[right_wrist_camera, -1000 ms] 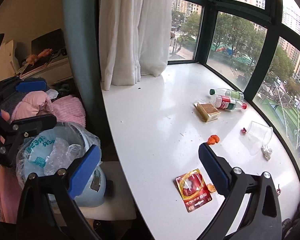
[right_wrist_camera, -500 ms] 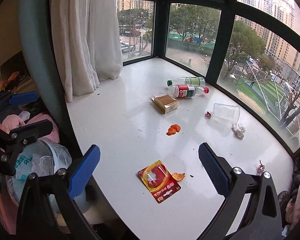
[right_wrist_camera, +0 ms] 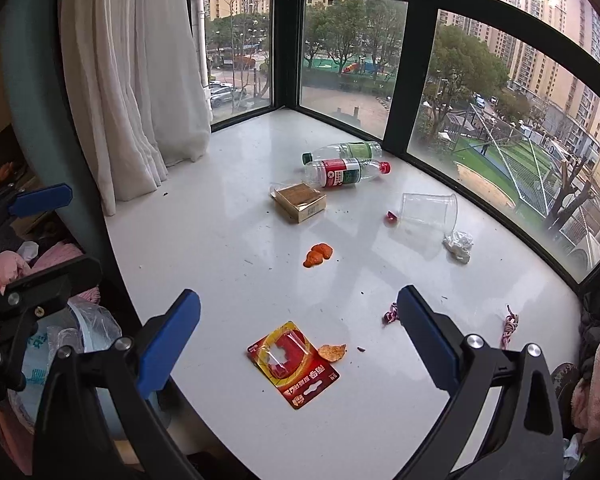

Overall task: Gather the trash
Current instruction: 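Move both tools back from the bin to above the sill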

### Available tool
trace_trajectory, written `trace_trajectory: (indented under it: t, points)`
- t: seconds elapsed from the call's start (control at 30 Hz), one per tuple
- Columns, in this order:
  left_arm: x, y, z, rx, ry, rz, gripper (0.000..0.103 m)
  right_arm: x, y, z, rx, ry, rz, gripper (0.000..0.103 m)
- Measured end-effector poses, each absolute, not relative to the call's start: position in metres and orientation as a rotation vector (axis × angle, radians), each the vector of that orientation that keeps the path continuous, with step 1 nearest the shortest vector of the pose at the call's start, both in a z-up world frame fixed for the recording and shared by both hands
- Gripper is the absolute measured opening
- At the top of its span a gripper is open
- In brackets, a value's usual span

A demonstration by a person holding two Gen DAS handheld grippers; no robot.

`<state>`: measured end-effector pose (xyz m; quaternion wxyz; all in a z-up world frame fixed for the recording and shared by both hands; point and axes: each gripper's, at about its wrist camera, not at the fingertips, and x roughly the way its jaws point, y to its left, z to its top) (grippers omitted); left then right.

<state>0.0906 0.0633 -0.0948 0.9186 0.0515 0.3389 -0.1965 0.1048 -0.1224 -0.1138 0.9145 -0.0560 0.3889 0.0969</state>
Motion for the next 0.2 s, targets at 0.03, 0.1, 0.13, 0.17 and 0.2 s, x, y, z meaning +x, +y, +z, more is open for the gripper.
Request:
trace_trajectory:
  t: [0.03, 0.1, 0.13, 0.17, 0.2]
  points:
    - [0.0926, 0.0645, -0.0962, 0.100, 0.708, -0.404, 0.097, 0.1058, -0.1228, -0.1149, -0.114, 0.806, 0.199, 0.096]
    - [0.0961, 0.0666, -0.0988, 0.095, 0.730, -0.388, 0.097, 0.1069, -0.1230, -0.1174, -0.110, 0.816, 0.200, 0.096]
    - [0.0980, 0.0684, -0.1005, 0.090, 0.744, -0.379, 0.097, 0.1078, -0.1237, -0.1191, -0.105, 0.822, 0.201, 0.096]
    - [0.0995, 0.0701, -0.1023, 0.083, 0.761, -0.371, 0.097, 0.1084, -0.1244, -0.1206, -0.100, 0.829, 0.202, 0.096]
    - [0.1010, 0.0714, -0.1042, 0.077, 0.780, -0.370, 0.097, 0.1086, -0.1247, -0.1222, -0.096, 0.835, 0.202, 0.096]
